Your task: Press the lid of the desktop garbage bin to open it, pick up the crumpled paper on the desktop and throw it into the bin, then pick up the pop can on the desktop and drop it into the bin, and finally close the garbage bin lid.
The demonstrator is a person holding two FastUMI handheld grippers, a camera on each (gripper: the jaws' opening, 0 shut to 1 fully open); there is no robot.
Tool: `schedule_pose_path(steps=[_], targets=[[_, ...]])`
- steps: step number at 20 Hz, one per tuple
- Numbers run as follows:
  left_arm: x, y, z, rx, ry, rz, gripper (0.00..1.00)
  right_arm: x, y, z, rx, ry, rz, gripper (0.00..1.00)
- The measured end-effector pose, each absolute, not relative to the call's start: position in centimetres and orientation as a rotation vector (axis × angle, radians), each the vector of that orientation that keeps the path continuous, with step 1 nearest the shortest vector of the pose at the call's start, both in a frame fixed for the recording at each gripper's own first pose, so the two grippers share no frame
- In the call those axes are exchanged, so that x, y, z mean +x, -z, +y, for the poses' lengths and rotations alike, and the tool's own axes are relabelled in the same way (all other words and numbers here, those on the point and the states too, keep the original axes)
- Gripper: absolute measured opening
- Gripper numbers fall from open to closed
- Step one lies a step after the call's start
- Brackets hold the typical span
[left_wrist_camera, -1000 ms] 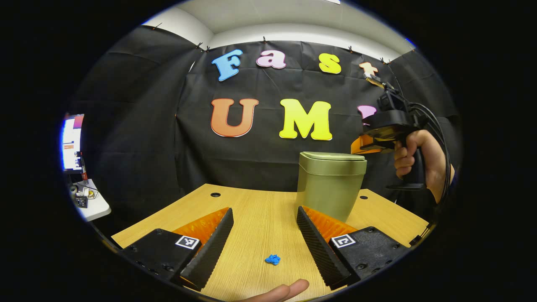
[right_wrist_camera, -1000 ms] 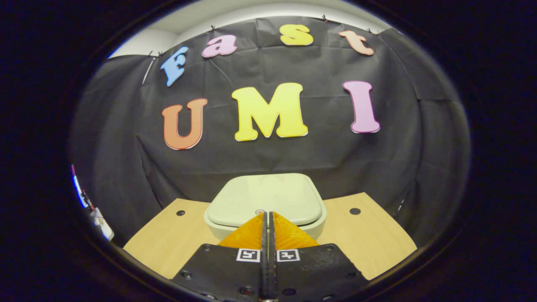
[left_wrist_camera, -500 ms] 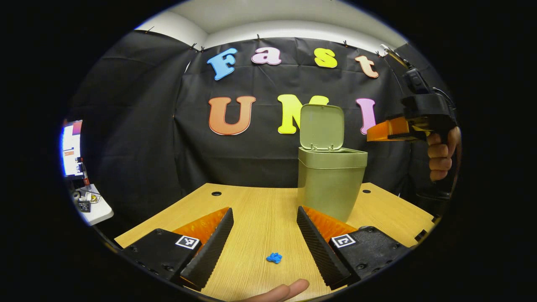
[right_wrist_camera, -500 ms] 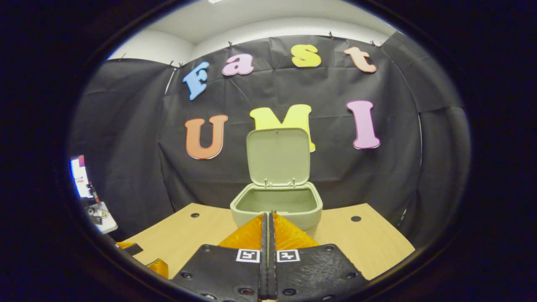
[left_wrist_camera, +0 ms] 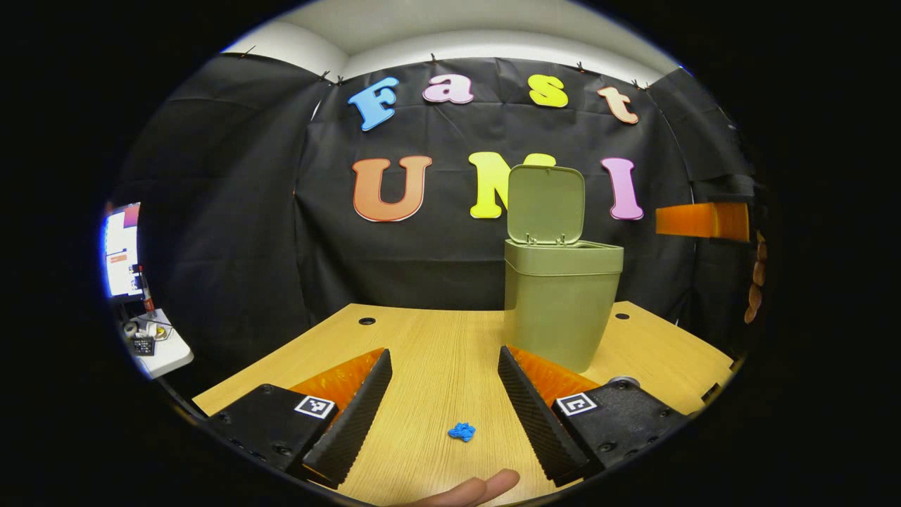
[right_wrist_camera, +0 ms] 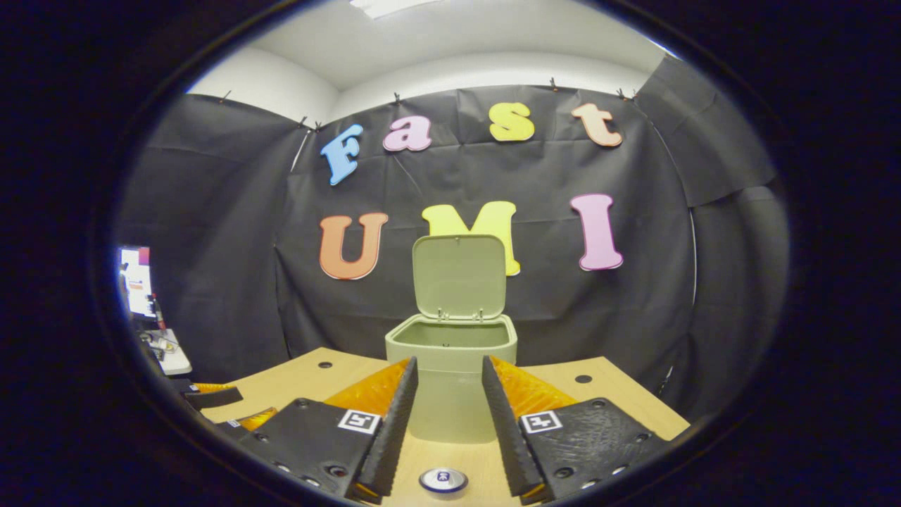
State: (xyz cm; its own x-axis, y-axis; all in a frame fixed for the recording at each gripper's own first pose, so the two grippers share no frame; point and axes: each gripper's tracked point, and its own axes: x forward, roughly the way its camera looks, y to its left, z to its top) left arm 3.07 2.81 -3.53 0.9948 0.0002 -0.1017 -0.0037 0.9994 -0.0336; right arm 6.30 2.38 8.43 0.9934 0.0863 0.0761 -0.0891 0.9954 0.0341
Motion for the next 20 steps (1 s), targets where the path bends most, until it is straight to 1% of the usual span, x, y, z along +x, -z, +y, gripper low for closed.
schedule_pose_path(steps=[1,2,3,4,6,7,8,9,10,12,13,15,16,17,20], targets=[[3.1,3.6,2.7,-0.041,0.004,0.106,0.98,5.6,-8.3,2.0,0.035,-0.091,-0.082,0.64],[3.1,3.7,2.6,-0.043,0.01,0.113,0.98,4.9,-8.1,1.8,0.031,-0.097,-0.091,0.74],[3.2,3.7,2.4,-0.041,0.02,0.11,0.98,4.1,-7.9,1.4,0.027,-0.094,-0.109,0.77],[3.5,3.6,2.0,-0.038,0.027,0.103,0.98,3.3,-7.6,0.6,0.018,-0.087,-0.123,0.88],[4.0,4.2,1.7,-0.029,0.019,0.112,0.98,1.9,-7.0,-0.9,-0.008,-0.052,-0.166,0.95],[4.2,4.6,1.6,-0.028,0.017,0.128,0.98,1.3,-6.5,-2.0,-0.021,-0.018,-0.182,0.97],[4.6,5.6,1.5,-0.033,0.016,0.149,0.98,0.7,-5.8,-2.9,-0.039,0.014,-0.193,0.95],[5.0,6.6,1.4,-0.041,0.012,0.183,0.98,0.3,-5.2,-3.6,-0.051,0.038,-0.203,0.95],[5.4,7.8,1.3,-0.05,0.007,0.226,0.98,-0.2,-4.6,-3.9,-0.068,0.046,-0.209,0.97],[6.0,9.9,0.8,-0.051,0.016,0.3,0.98,-0.9,-3.3,-4.1,-0.083,0.044,-0.211,0.97],[6.2,11.2,0.8,-0.038,0.022,0.343,0.98,-1.2,-2.7,-4.2,-0.076,0.036,-0.207,0.95],[6.6,13.1,1.3,-0.016,0.019,0.403,0.98,-2.0,-1.8,-3.9,-0.062,0.006,-0.196,0.95],[6.8,14.0,1.5,-0.017,0.018,0.431,0.98,-2.2,-1.9,-4.0,-0.065,0.001,-0.199,0.98],[6.9,14.8,1.4,-0.027,0.02,0.458,0.98,-2.5,-2.0,-4.2,-0.07,0.002,-0.203,0.95],[7.2,17.0,1.1,-0.051,0.031,0.531,0.99,-3.1,-2.2,-3.9,-0.067,-0.005,-0.224,0.95]])
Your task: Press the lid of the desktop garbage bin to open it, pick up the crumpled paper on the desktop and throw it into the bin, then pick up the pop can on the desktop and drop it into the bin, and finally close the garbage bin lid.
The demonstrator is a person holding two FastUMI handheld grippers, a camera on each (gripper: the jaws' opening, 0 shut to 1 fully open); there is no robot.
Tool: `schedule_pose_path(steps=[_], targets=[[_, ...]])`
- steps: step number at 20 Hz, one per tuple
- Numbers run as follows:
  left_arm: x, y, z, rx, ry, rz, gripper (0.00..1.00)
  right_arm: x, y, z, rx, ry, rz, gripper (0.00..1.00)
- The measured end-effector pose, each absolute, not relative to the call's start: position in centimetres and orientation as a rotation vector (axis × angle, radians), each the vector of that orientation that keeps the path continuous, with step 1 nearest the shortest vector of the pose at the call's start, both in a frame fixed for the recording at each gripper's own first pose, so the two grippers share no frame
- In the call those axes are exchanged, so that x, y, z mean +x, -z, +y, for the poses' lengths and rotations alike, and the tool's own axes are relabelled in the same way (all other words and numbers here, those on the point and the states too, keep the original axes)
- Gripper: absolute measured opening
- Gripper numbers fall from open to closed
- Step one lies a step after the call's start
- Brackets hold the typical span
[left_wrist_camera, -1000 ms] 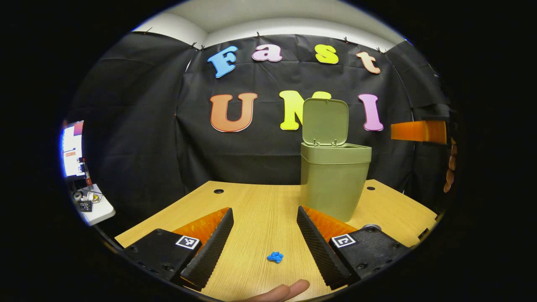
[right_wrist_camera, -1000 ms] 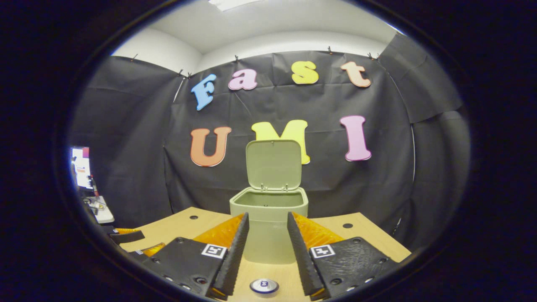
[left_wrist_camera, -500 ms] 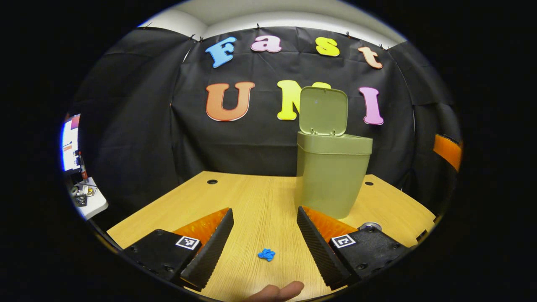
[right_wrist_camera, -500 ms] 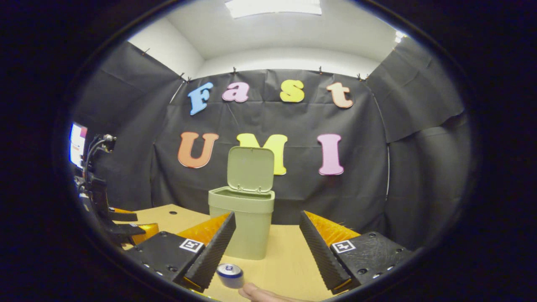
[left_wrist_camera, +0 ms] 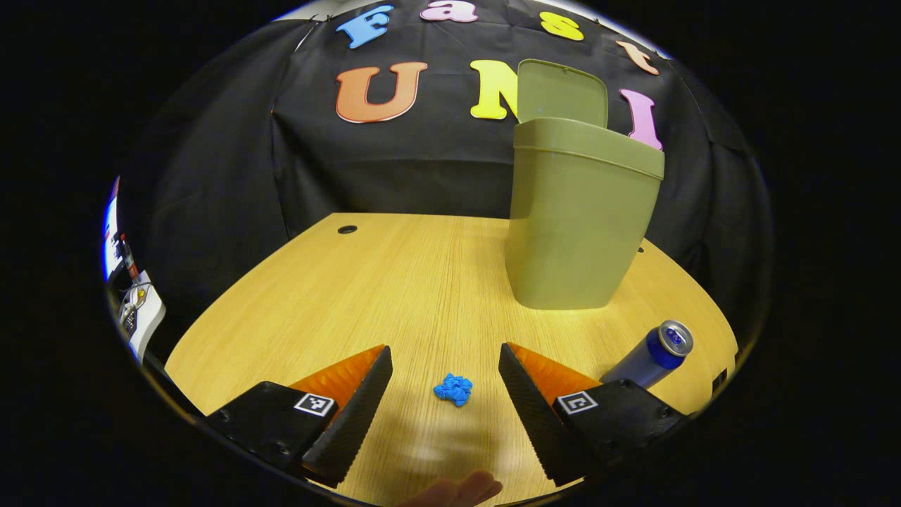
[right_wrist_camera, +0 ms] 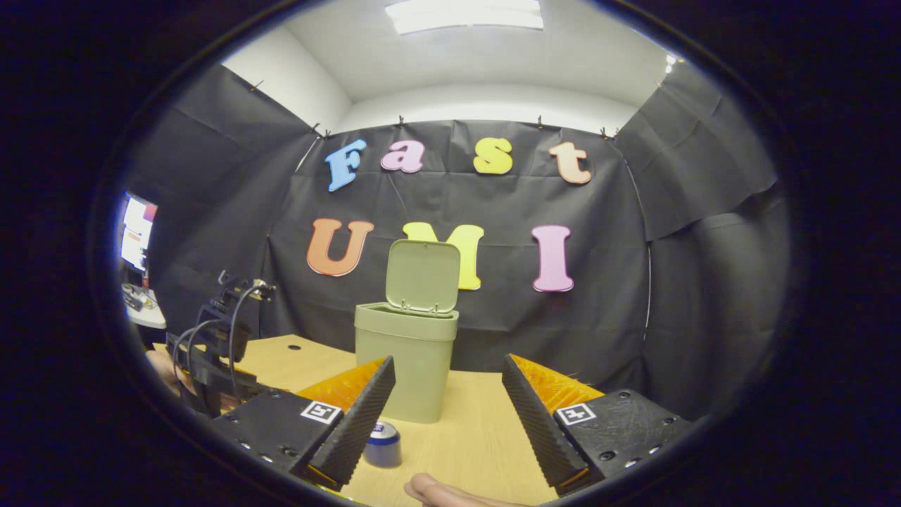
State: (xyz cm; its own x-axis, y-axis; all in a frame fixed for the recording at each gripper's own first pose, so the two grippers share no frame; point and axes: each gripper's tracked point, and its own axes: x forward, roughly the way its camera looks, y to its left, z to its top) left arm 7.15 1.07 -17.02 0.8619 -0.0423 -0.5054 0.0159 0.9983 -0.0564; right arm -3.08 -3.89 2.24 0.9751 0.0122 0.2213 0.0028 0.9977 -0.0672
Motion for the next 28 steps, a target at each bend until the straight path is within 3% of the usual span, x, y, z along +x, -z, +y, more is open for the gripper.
schedule_pose_path(steps=[1,9,20,28], targets=[[7.3,17.6,0.8,-0.036,0.037,0.545,0.99,-3.1,-2.2,-3.6,-0.07,-0.015,-0.224,0.98],[7.4,21.2,-1.2,0.01,0.137,0.648,0.99,-1.8,-0.2,-3.4,-0.062,-0.017,-0.155,0.95],[8.2,24.1,0.0,0.016,0.094,0.73,0.98,-0.8,1.2,-3.1,-0.08,-0.014,-0.11,0.98],[8.0,24.1,-0.3,0.011,0.111,0.719,0.69,-0.2,2.0,-3.1,-0.074,-0.016,-0.087,0.95]])
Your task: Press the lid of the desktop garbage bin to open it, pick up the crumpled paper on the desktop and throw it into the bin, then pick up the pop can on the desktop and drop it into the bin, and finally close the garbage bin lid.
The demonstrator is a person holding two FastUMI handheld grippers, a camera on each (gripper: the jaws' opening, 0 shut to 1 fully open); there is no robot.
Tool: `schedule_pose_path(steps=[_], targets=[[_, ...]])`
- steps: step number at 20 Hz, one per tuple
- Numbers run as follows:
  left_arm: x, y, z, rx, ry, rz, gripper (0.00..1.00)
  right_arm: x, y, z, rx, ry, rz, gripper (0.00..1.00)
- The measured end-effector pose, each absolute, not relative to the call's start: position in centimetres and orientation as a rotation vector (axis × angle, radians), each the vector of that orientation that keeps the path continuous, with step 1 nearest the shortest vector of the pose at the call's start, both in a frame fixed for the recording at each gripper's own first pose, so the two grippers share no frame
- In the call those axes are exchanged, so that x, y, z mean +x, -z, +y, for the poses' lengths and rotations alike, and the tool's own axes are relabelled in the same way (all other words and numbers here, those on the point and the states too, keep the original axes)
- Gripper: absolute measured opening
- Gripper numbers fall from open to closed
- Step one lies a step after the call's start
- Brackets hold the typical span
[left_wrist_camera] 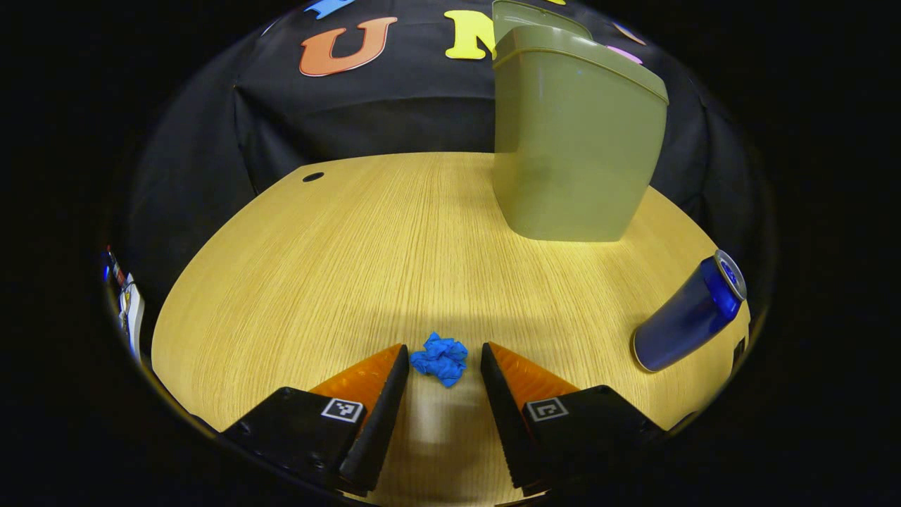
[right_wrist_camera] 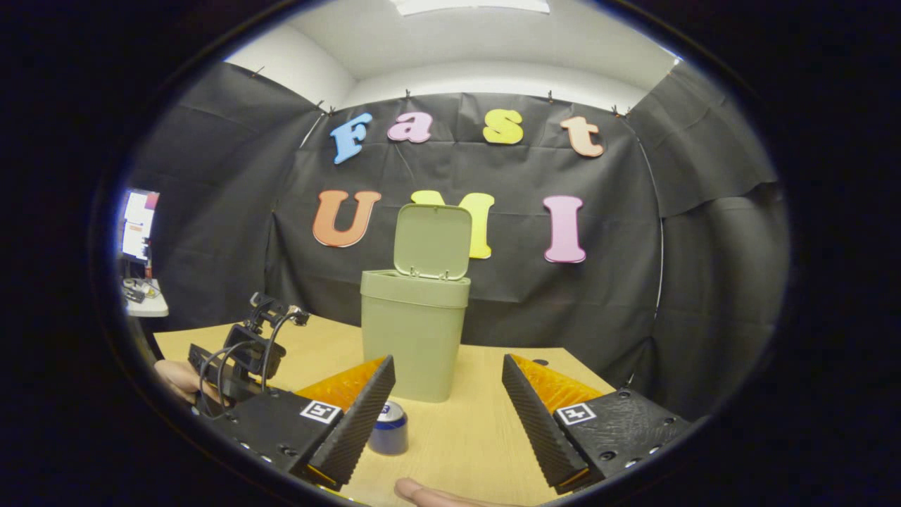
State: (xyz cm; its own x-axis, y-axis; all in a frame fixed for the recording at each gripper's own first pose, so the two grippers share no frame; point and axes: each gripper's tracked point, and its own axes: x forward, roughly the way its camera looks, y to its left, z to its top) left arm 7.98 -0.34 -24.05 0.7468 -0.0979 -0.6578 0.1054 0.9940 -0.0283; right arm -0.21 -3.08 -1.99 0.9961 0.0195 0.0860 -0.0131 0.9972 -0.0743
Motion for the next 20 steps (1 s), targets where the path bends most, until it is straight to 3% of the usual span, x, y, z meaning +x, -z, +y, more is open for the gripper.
schedule_pose_path(steps=[1,6,7,8,10,11,15,18,20], targets=[[8.1,24.0,-0.4,0.011,0.111,0.718,0.68,-0.2,2.0,-3.2,-0.071,-0.017,-0.086,0.95],[8.4,24.0,0.2,-0.011,0.089,0.71,0.44,0.0,2.5,-2.9,-0.065,-0.022,-0.071,0.95],[8.5,23.9,0.1,-0.013,0.089,0.708,0.48,-0.1,2.3,-2.9,-0.068,-0.024,-0.071,0.95],[8.3,23.9,-0.1,-0.014,0.095,0.708,0.42,0.1,2.5,-2.8,-0.07,-0.024,-0.071,0.95],[8.1,23.6,0.0,-0.023,0.096,0.703,0.46,0.3,2.8,-3.0,-0.073,-0.019,-0.068,0.95],[8.1,23.3,0.0,-0.026,0.095,0.697,0.41,0.5,2.9,-3.0,-0.071,-0.015,-0.063,0.95],[8.3,20.8,-0.1,-0.025,0.099,0.619,0.45,1.1,3.9,-2.7,-0.056,-0.006,-0.045,0.95],[8.0,19.1,0.2,-0.032,0.087,0.562,0.41,1.5,3.5,-3.1,-0.053,0.07,-0.114,0.95],[7.4,17.8,0.2,-0.02,0.087,0.529,0.41,2.3,4.9,-1.4,-0.065,0.053,-0.11,0.97]])
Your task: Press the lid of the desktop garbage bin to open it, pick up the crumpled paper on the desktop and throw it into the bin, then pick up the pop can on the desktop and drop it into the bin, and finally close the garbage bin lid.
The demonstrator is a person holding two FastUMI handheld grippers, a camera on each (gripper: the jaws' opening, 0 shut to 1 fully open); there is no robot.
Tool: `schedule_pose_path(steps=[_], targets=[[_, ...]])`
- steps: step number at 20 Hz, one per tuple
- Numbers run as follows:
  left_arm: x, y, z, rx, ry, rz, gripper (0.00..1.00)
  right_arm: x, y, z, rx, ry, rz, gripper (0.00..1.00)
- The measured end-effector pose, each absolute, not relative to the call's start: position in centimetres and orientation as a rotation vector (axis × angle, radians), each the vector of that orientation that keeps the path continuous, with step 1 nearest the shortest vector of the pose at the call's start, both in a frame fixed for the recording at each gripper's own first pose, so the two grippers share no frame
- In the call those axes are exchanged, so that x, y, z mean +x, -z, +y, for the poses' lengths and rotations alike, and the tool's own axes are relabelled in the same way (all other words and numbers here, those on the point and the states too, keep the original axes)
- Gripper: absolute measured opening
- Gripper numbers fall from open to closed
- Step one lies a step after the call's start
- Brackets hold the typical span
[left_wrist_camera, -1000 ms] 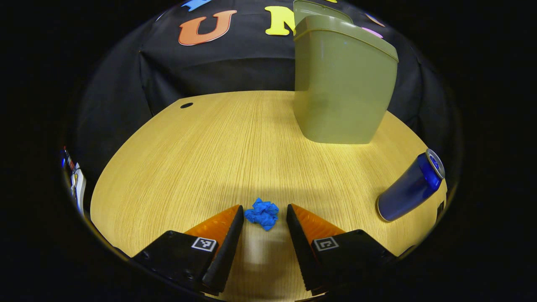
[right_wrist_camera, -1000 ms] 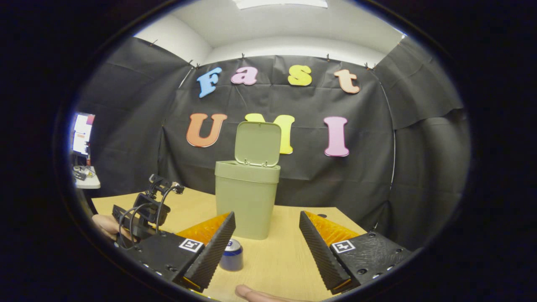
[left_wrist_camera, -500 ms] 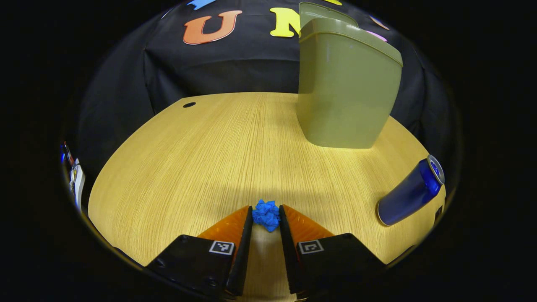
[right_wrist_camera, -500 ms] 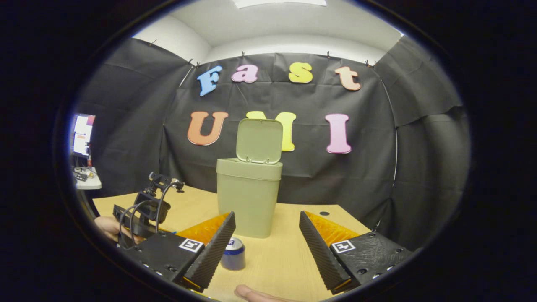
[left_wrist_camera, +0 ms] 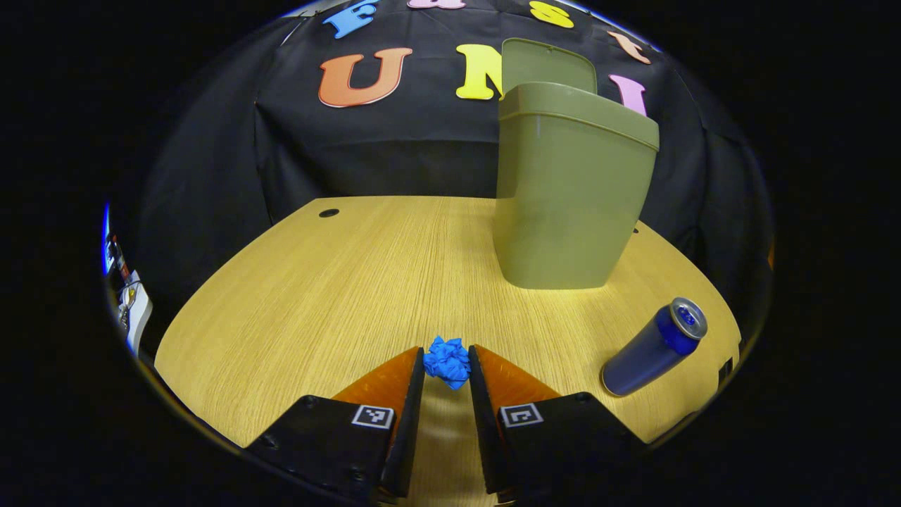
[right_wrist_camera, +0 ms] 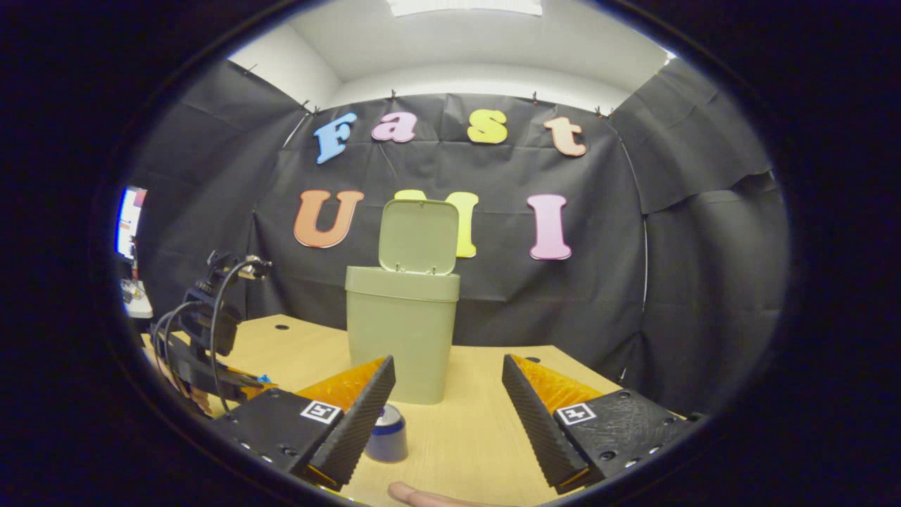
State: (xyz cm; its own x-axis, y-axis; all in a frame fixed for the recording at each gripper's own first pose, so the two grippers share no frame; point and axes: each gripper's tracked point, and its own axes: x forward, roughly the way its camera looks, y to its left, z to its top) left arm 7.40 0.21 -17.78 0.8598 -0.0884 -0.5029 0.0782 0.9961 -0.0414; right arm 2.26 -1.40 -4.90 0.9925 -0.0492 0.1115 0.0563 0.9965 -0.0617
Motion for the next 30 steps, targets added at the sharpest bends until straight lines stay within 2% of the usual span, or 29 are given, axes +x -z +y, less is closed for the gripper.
schedule_pose_path(steps=[1,2,3,5,6,8,9,11,13,14,18,19,20,21,22,25,27,29,30], targets=[[7.2,17.0,0.2,-0.013,0.086,0.506,0.41,2.7,5.8,-0.3,-0.077,0.029,-0.093,0.92],[7.1,16.2,0.2,-0.007,0.083,0.484,0.44,3.1,6.8,0.4,-0.088,0.014,-0.075,0.95],[6.8,15.5,0.2,-0.004,0.079,0.462,0.41,3.4,7.7,1.0,-0.1,0.007,-0.054,0.95],[6.1,13.9,-0.2,-0.003,0.081,0.421,0.41,3.8,9.5,1.7,-0.104,0.002,-0.016,0.98],[5.9,13.1,-0.3,0.0,0.086,0.393,0.41,4.0,10.4,2.4,-0.096,-0.01,0.002,0.95],[5.5,11.7,-0.3,0.015,0.085,0.342,0.41,4.3,11.8,4.0,-0.087,-0.04,0.04,0.98],[5.3,11.1,-0.1,0.021,0.075,0.328,0.41,4.4,12.3,4.6,-0.088,-0.045,0.054,0.95],[5.1,10.1,0.3,0.022,0.058,0.299,0.37,4.6,13.1,5.0,-0.097,-0.038,0.068,0.95],[5.0,9.5,0.5,0.005,0.053,0.281,0.41,5.1,13.8,4.7,-0.112,-0.012,0.076,0.98],[5.0,9.2,0.5,-0.004,0.055,0.273,0.41,5.3,14.1,4.5,-0.117,-0.001,0.078,0.95],[4.5,8.1,1.1,-0.013,0.041,0.242,0.41,6.6,16.3,4.2,-0.094,0.01,0.131,0.98],[4.3,8.0,1.2,-0.012,0.041,0.238,0.41,6.9,16.8,4.2,-0.085,0.006,0.148,0.92],[4.4,7.9,1.3,-0.01,0.041,0.236,0.41,7.2,17.3,4.3,-0.08,0.004,0.165,0.92],[4.5,8.0,1.3,-0.004,0.045,0.236,0.41,7.6,17.8,4.2,-0.081,0.005,0.183,0.98],[4.6,8.1,1.4,0.001,0.043,0.237,0.41,7.9,18.1,4.0,-0.086,0.012,0.19,0.93],[5.0,8.8,2.3,-0.009,0.024,0.259,0.41,9.0,19.1,4.1,-0.072,-0.007,0.215,0.98],[5.1,9.0,2.4,-0.014,0.018,0.269,0.41,9.5,19.0,3.4,-0.055,0.009,0.229,0.95],[5.1,8.8,2.3,-0.012,0.018,0.267,0.41,9.8,19.4,3.3,-0.031,0.009,0.259,0.98],[5.1,8.8,2.2,-0.013,0.019,0.267,0.41,9.8,19.4,3.2,-0.02,0.011,0.266,0.92]])
